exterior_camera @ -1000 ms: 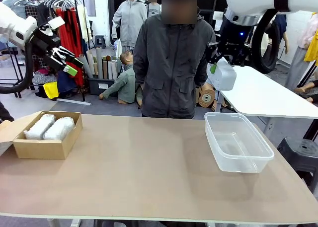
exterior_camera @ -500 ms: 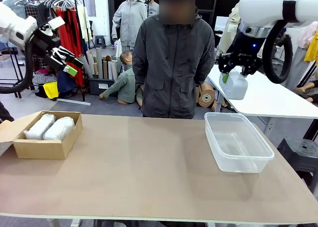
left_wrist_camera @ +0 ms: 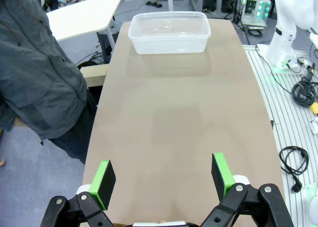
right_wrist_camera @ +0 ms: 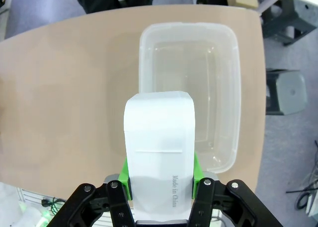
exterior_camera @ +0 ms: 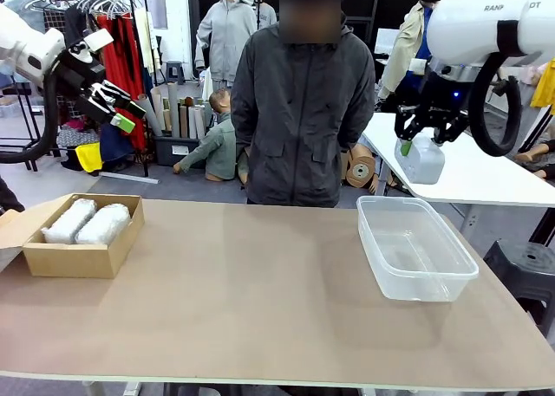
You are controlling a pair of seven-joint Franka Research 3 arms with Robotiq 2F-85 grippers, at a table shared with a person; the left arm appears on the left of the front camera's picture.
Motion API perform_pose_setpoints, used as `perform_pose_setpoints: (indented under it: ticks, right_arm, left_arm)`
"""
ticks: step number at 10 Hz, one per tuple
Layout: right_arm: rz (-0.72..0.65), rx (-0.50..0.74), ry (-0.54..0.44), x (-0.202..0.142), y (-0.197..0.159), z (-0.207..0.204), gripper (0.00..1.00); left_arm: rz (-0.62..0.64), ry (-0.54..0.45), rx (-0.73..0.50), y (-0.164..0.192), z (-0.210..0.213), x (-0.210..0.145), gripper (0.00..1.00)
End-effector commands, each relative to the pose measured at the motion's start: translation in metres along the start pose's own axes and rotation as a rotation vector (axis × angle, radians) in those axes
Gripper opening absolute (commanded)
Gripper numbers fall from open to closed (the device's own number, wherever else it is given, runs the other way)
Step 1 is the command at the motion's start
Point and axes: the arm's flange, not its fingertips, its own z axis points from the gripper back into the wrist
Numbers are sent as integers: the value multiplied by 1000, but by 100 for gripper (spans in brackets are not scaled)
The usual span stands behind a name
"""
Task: Separate and place wrapped and unwrapped clocks.
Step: If the picked Digital clock is wrapped, place it in the Package Box ; if not, place it in the Organizing box.
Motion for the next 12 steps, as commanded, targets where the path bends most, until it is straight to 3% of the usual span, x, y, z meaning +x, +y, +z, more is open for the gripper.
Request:
perform_pose_setpoints:
  ticks: [1, 5, 8, 12]
  right_arm:
    - [2, 31, -24, 8, -19, -14, 0]
    - [-83, -18, 0, 31, -45, -62, 0]
    - [-75, -46, 6, 25, -47, -87, 0]
    - [-73, -27, 42, 31, -48, -86, 0]
  left_arm:
    - [-1, 8, 5, -2, 0, 0, 100]
    - [-1, 8, 5, -2, 0, 0, 100]
    - [-1, 8, 5, -2, 0, 0, 100]
    - [-1, 8, 5, -2, 0, 0, 100]
